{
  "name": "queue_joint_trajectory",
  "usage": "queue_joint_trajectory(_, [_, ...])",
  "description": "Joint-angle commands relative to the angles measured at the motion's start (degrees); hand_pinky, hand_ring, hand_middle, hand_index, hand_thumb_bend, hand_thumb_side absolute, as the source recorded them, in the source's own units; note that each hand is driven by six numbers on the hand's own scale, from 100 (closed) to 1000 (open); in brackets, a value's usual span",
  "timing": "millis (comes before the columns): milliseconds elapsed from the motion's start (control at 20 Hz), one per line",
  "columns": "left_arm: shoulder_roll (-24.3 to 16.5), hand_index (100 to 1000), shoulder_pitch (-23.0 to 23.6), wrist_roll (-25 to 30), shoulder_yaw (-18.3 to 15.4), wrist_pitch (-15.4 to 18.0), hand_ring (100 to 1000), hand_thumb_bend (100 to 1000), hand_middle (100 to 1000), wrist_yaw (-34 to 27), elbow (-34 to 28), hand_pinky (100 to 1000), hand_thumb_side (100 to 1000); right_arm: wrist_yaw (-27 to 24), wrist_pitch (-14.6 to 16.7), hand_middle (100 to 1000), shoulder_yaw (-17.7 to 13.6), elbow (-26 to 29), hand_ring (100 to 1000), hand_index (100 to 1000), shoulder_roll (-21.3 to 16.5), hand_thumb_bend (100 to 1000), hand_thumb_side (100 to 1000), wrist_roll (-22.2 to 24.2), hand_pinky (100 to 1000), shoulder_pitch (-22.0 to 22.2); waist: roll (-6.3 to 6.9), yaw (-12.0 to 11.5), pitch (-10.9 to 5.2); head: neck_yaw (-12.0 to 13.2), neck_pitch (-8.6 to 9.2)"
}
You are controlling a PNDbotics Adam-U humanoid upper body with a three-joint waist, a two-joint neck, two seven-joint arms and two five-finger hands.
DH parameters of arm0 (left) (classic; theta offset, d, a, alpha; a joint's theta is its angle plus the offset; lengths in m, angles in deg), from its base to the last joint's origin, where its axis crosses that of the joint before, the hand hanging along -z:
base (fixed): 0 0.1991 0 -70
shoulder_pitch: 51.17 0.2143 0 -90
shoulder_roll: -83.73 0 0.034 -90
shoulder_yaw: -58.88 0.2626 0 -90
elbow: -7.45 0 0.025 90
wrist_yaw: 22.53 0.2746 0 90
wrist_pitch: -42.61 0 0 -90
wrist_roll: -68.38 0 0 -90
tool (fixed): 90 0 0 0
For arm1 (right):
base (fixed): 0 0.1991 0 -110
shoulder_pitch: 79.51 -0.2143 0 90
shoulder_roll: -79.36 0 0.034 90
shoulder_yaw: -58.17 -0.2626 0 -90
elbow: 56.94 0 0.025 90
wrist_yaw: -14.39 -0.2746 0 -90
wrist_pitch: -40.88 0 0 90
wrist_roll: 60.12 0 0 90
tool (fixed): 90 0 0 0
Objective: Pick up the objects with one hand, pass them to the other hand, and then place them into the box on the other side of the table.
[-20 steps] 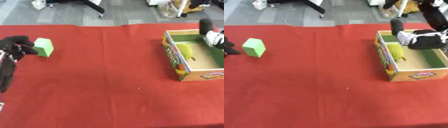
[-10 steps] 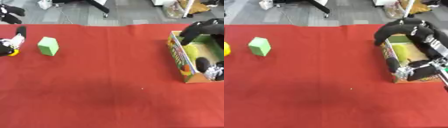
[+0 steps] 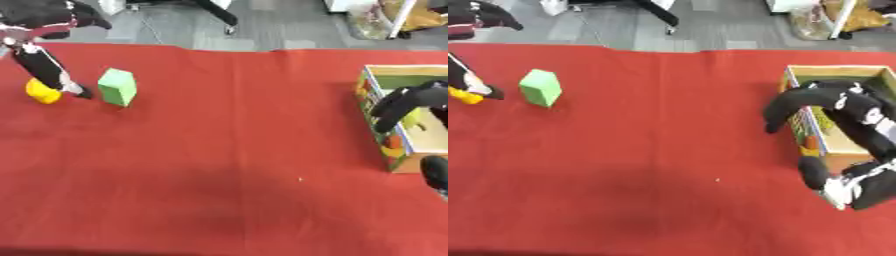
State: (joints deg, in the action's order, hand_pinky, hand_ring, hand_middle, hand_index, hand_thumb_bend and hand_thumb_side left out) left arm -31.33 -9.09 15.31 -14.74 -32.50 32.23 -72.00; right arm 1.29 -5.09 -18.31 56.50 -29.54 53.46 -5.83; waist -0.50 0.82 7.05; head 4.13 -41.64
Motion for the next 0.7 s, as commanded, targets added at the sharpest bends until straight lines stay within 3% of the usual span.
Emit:
queue_joint_trajectory(50, [1.75,966,-2.34,-0.44,-1.1,1.8,900,711,904,5.46,5.89,885,461,-0.98,2.37,672,0.15,1.15,576,898,0.39,100,348,5.59,650,-0.09,-0.18,0.54,-0.42,1.61,1.25])
queue_joint_trajectory(250, [4.08,970,-3.8,-2.83,-2.48,2.32,917,790,919,11.49,12.29,896,438,-1.15,1.13,663,0.6,1.15,568,897,1.75,100,351,7.49,642,0.34,-0.45,2.0,0.48,3.08,2.18])
queue_joint_trajectory(400, [5.12,976,-4.37,-4.5,-3.92,2.26,927,798,927,16.42,16.04,902,451,-1.06,0.34,659,0.76,1.15,565,896,2.51,100,353,8.34,639,0.58,-0.55,2.89,1.13,4.2,2.88])
queue_joint_trajectory(700, [6.05,966,-4.75,-6.42,-6.86,0.78,918,687,907,18.97,22.3,904,381,-0.32,-0.77,649,1.01,1.15,556,894,3.49,100,352,9.24,630,0.88,-0.59,4.28,2.51,5.82,4.23])
